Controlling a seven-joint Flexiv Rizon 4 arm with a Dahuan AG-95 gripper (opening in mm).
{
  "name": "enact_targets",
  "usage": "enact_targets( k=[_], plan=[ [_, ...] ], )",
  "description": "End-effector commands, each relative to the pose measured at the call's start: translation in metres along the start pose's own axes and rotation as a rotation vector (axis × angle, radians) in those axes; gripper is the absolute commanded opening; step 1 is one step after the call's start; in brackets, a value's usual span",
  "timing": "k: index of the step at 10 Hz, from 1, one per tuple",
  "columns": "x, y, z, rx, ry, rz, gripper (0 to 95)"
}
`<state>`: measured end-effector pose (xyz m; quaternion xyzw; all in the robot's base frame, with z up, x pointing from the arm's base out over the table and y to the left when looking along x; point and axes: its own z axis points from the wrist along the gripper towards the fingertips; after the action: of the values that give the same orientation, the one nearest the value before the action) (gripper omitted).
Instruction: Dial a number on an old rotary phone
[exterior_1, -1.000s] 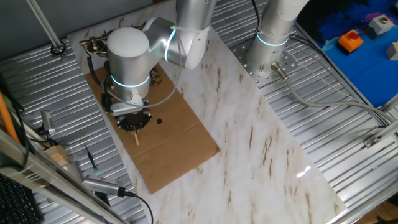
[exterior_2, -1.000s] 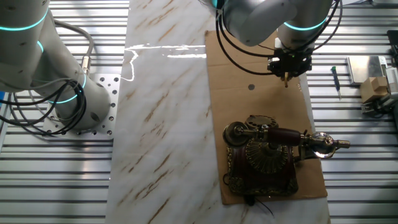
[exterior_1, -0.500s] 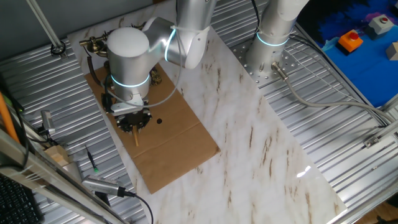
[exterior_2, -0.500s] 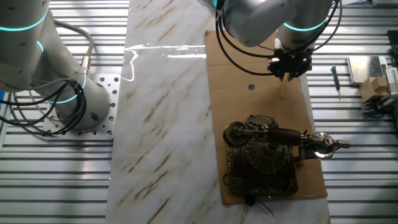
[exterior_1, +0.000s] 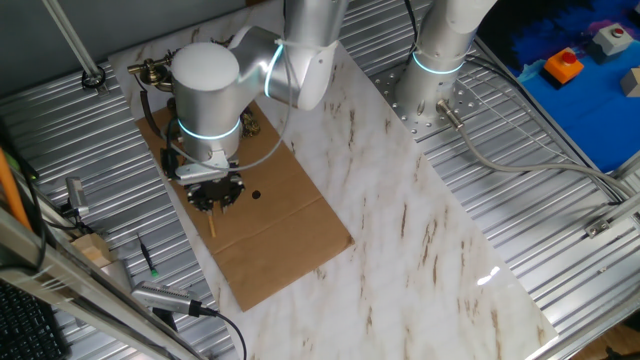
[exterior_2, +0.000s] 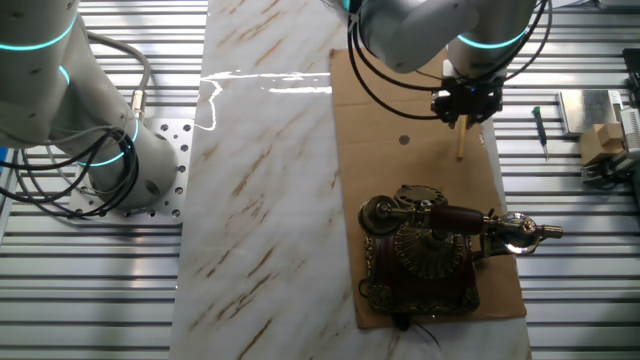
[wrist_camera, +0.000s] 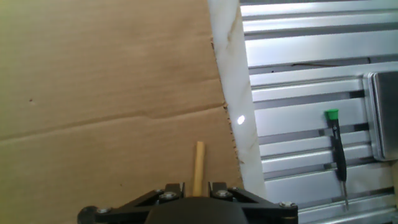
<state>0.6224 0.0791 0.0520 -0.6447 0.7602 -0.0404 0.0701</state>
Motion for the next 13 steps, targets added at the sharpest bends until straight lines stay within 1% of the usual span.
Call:
enact_targets(
  k=[1, 2, 3, 4, 5, 6, 7, 8, 9, 10, 13],
  plan=[
    [0.010, -0.001, -0.013, -0.077, 0.048, 0.102, 19.0],
    [0.019, 0.006, -0.020, -0.101, 0.060, 0.159, 19.0],
    [0.022, 0.010, -0.023, -0.100, 0.067, 0.162, 19.0],
    [0.031, 0.023, -0.032, -0.108, 0.090, 0.208, 19.0],
    [0.031, 0.023, -0.032, -0.120, 0.095, 0.240, 19.0],
    [0.031, 0.023, -0.032, -0.137, 0.112, 0.286, 19.0],
    [0.031, 0.023, -0.032, -0.139, 0.120, 0.283, 19.0],
    [0.031, 0.023, -0.032, -0.134, 0.125, 0.288, 19.0],
    [0.031, 0.023, -0.032, -0.134, 0.122, 0.289, 19.0],
    [0.031, 0.023, -0.032, -0.137, 0.118, 0.285, 19.0],
    [0.031, 0.023, -0.032, -0.145, 0.121, 0.274, 19.0]
  ],
)
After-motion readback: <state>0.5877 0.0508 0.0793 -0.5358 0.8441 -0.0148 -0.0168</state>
